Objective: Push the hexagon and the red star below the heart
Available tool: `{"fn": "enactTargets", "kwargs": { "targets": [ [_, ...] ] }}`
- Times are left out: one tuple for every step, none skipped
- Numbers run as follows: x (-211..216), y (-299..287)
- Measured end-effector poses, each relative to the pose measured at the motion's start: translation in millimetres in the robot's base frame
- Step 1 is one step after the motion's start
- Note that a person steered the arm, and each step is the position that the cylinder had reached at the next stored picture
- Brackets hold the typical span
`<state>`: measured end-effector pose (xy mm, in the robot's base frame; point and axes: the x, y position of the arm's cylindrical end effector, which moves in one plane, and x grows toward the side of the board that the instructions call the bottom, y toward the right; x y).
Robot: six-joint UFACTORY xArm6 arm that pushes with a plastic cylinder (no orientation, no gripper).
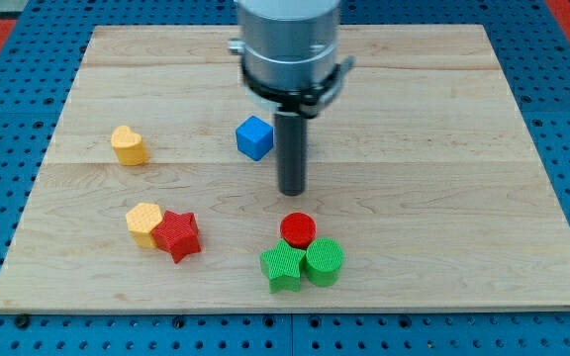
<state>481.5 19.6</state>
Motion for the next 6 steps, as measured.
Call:
{"fn": "enactTargets", "kwargs": {
  "targets": [
    [-24.0, 17.8],
    [-24.9, 23.8],
    [20.8, 81.2],
    [75.5, 91.2],
    [117.2, 64.0],
    [130.0, -3.3]
  ]
}}
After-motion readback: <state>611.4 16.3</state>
